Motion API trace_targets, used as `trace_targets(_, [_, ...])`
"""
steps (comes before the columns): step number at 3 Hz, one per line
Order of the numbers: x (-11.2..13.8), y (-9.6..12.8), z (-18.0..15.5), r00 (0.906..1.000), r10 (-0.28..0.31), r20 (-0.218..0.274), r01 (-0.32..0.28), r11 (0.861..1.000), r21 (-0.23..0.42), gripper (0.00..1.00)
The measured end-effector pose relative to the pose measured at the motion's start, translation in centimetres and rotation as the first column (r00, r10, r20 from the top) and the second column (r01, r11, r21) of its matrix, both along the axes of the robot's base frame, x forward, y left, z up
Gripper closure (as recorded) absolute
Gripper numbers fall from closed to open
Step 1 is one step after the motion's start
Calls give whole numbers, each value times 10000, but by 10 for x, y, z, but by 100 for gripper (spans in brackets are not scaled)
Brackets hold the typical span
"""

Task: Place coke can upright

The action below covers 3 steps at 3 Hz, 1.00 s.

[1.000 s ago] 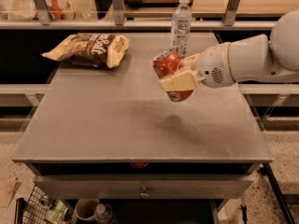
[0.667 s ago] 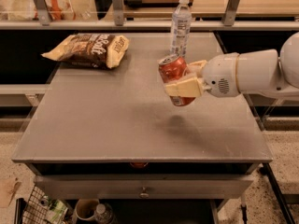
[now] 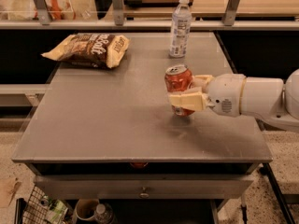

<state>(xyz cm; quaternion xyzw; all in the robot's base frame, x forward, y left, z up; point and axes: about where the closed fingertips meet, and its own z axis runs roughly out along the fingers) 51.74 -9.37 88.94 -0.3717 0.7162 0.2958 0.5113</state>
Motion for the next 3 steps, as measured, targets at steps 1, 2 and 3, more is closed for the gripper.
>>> trace_targets(1, [-3, 0, -3, 9988, -383, 291, 345, 9921, 1202, 100])
trace_targets(2, [-5, 3, 3, 9968, -552, 577, 430, 9799, 1948, 100])
trace_targets(3, [-9, 5, 3, 9959, -584, 691, 429, 9772, 2081, 100])
